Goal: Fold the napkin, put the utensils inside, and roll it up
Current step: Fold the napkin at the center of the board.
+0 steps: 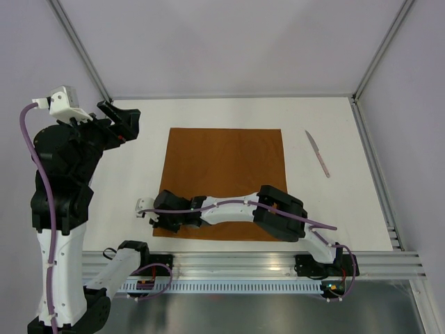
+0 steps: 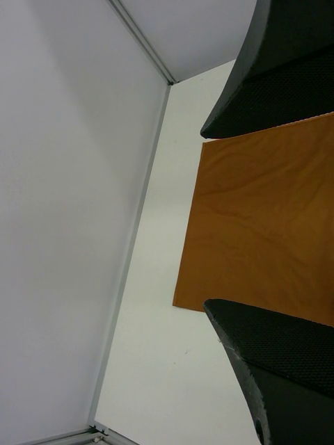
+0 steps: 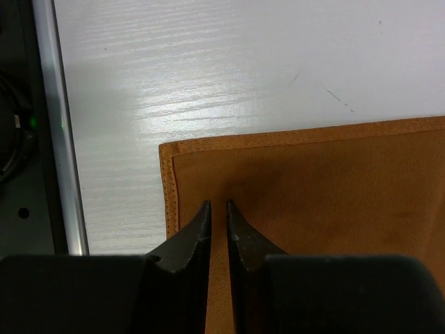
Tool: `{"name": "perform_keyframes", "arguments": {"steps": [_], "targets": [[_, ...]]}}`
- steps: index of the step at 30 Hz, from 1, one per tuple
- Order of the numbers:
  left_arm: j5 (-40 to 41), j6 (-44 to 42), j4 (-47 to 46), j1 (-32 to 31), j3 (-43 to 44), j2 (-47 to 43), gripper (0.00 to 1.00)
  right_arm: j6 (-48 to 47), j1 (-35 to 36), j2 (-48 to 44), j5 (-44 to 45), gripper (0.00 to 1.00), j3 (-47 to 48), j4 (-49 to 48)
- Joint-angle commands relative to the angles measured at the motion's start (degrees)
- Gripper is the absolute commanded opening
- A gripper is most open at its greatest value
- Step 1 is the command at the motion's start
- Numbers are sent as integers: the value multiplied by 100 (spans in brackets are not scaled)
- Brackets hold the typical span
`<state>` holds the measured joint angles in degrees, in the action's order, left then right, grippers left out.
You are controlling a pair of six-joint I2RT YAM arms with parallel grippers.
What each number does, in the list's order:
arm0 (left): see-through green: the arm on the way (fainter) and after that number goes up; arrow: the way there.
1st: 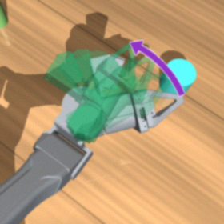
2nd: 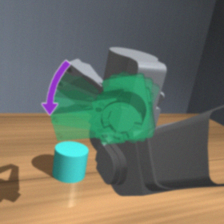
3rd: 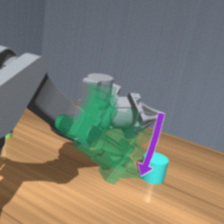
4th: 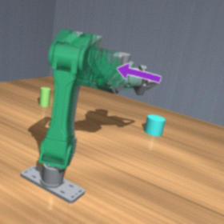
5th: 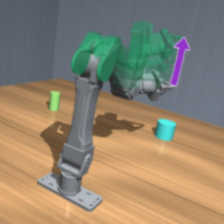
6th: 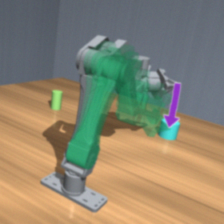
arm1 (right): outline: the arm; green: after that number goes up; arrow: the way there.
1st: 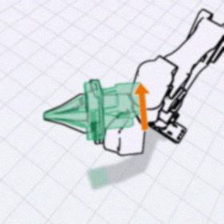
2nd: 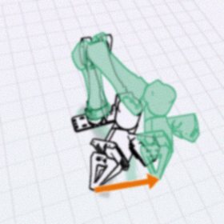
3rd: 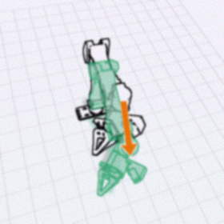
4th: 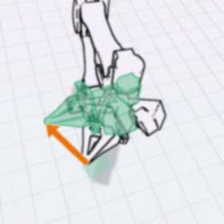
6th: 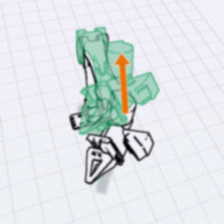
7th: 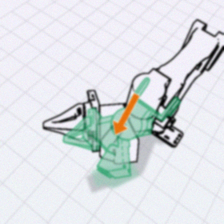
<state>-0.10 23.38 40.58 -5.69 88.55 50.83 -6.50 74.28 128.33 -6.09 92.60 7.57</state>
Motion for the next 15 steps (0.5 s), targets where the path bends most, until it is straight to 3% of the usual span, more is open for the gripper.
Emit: {"name": "perform_keyframes", "arguments": {"steps": [1, 7, 15], "targets": [[-17, -8, -94, 7, -49, -20, 100, 167, -37, -318, -340, 20, 250, -37], [-17, -17, -120, 7, -93, -3, 100, 228, -19, -11, -674, 43, 338, -54], [133, -70, -129, 7, -198, -38, 100, 193, -28, 192, -745, 43, 66, -212]]}}
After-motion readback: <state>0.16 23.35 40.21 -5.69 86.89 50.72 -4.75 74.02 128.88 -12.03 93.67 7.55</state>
